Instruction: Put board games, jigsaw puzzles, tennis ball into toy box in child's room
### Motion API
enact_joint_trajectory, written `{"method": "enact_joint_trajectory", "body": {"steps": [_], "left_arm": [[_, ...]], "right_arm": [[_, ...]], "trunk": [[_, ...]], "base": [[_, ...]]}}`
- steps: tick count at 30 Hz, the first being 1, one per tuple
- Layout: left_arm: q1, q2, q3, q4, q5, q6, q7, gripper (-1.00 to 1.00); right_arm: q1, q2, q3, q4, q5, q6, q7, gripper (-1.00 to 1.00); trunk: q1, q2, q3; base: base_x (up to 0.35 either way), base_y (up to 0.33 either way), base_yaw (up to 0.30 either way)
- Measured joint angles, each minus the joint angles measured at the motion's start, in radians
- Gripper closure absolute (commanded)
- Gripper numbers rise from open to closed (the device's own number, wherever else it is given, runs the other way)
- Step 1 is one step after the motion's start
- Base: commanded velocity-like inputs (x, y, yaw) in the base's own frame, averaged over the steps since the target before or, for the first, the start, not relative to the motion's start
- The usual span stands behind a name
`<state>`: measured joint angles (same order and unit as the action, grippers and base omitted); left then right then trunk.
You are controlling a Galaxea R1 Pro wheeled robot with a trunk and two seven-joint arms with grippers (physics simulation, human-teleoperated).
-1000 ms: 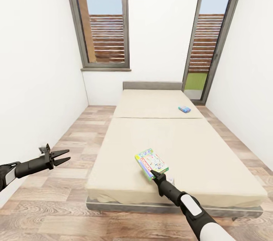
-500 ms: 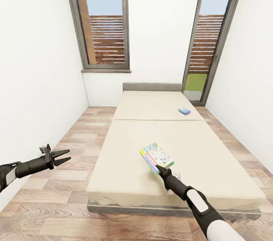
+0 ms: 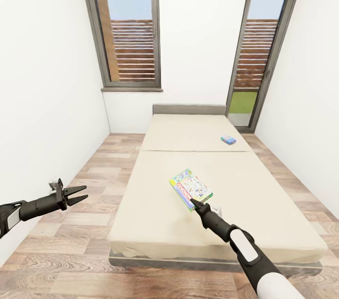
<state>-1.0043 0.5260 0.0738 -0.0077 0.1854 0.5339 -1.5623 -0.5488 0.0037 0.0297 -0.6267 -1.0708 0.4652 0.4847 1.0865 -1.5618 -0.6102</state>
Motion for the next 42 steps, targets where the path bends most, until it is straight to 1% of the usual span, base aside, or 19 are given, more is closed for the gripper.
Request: {"method": "enact_joint_trajectory", "body": {"steps": [10, 16, 27, 37, 42], "left_arm": [[0.000, 0.000, 0.000, 0.000, 0.000, 0.000, 0.000, -1.00], [0.000, 0.000, 0.000, 0.000, 0.000, 0.000, 0.001, -1.00], [0.000, 0.000, 0.000, 0.000, 0.000, 0.000, 0.001, -1.00], [0.000, -0.001, 0.000, 0.000, 0.000, -0.002, 0.002, -1.00], [0.000, -0.001, 0.000, 0.000, 0.000, -0.002, 0.002, -1.00]], "right_arm": [[0.000, 0.000, 0.001, -0.005, 0.001, -0.006, -0.001, 1.00], [0.000, -0.001, 0.001, -0.006, 0.001, -0.037, 0.000, 1.00], [0.004, -0.001, 0.002, -0.006, 0.002, -0.047, 0.000, 1.00], [0.003, 0.000, 0.009, -0.006, 0.002, -0.048, -0.001, 1.00], [0.003, -0.001, 0.026, -0.005, 0.008, -0.048, -0.014, 1.00]], "trunk": [[-0.038, 0.070, 0.031], [-0.061, 0.112, 0.050], [-0.104, 0.189, 0.085], [-0.142, 0.259, 0.116], [-0.161, 0.294, 0.132]], "base": [[0.000, 0.000, 0.000], [0.000, 0.000, 0.000], [0.000, 0.000, 0.000], [0.000, 0.000, 0.000], [0.000, 0.000, 0.000]]}}
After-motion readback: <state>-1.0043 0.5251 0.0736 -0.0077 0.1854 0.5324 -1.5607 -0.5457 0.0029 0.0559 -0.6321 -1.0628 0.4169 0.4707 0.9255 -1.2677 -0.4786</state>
